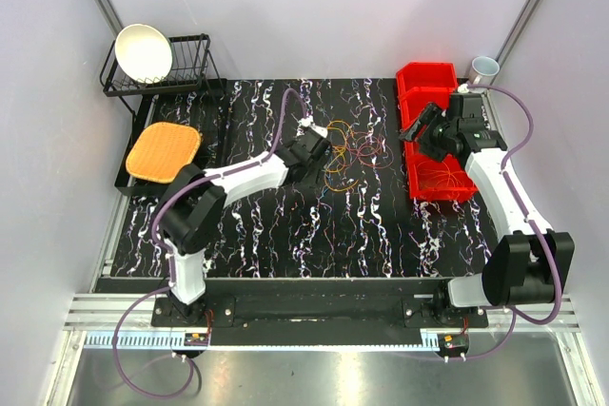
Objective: Untangle the cables
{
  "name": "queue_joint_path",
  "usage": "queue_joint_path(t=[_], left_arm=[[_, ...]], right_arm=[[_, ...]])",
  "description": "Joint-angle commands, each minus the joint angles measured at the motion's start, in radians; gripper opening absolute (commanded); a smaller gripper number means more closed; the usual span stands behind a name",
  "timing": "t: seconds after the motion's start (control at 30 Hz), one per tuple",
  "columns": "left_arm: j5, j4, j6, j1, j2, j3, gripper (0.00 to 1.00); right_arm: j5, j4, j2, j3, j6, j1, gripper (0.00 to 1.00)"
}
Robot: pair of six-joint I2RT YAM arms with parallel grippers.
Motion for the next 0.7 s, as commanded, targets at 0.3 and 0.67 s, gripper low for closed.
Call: queue_joint_path(t=[0.3,0.67], left_arm=[[0.052,0.043,0.058,0.036,0.131,0.146,0.51],[0.063,0.035,0.089,0.054,0.195,0.202,0.27]], right_arm=[[-0.034,0.038,-0.043,-0.017,-0.030,0.002,0.69],[-0.040,0.030,-0.045,-0.017,-0.038,0.004,0.69]])
